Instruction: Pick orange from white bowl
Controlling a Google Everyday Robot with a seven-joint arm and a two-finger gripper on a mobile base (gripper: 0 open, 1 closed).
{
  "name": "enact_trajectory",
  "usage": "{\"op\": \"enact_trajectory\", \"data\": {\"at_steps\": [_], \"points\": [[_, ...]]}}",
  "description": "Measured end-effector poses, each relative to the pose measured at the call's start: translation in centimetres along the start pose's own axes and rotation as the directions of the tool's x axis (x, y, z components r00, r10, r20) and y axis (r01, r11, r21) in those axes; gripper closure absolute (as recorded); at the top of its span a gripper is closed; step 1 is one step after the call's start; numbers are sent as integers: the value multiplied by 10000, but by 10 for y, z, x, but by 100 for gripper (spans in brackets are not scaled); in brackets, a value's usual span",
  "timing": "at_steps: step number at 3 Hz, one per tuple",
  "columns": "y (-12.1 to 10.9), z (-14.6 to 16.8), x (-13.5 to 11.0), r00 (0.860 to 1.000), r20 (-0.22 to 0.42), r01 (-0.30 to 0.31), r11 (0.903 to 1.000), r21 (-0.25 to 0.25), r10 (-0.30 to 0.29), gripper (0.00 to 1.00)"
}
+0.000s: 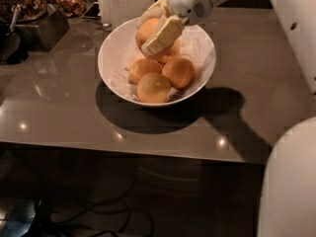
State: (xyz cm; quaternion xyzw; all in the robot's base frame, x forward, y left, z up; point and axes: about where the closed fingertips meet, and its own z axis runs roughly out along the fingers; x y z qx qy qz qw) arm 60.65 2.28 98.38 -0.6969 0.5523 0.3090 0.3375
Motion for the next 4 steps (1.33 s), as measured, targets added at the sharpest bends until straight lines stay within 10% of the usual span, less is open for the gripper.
{"op": "enact_trajectory", "data": {"at_steps": [4], "points": [[76, -52, -28, 9977, 451, -584, 9817, 1813, 511, 100]]}}
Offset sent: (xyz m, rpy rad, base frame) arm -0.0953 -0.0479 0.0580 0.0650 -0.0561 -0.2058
